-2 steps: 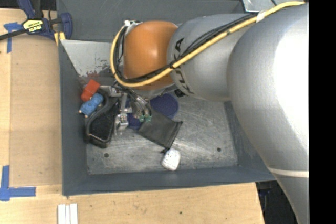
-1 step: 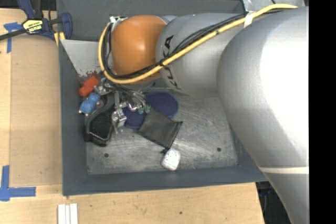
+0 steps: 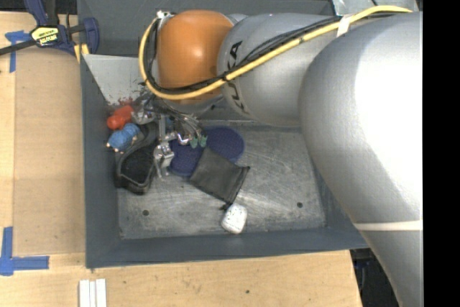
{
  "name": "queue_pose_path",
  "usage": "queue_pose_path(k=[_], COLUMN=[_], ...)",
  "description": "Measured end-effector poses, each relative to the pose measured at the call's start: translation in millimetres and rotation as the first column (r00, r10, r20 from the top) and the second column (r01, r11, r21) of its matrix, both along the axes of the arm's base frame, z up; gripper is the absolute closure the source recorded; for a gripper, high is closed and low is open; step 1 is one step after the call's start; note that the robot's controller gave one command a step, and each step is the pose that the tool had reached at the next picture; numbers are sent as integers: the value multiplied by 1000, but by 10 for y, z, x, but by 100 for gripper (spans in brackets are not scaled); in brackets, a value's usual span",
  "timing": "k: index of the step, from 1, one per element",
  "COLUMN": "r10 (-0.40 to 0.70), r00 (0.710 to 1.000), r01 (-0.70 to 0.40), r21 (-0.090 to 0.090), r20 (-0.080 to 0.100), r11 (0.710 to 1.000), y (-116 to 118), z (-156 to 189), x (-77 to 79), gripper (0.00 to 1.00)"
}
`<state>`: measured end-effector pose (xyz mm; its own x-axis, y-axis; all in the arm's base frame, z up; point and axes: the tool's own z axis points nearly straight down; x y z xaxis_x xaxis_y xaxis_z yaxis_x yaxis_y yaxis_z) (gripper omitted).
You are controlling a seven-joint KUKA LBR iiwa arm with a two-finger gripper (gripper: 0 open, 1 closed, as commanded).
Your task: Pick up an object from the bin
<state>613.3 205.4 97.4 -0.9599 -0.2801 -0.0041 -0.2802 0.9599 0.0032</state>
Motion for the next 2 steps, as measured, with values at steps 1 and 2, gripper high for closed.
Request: queue_pose_path(k=[1,2], r10=[-4,12], r00=[1000,1000], r01=[4,-12], r21=[-6,-4], r20=[1,-1], r11=[1000,1000], y=[-43,139], z=[-24,1229], x=[2,-148], gripper=[100,100])
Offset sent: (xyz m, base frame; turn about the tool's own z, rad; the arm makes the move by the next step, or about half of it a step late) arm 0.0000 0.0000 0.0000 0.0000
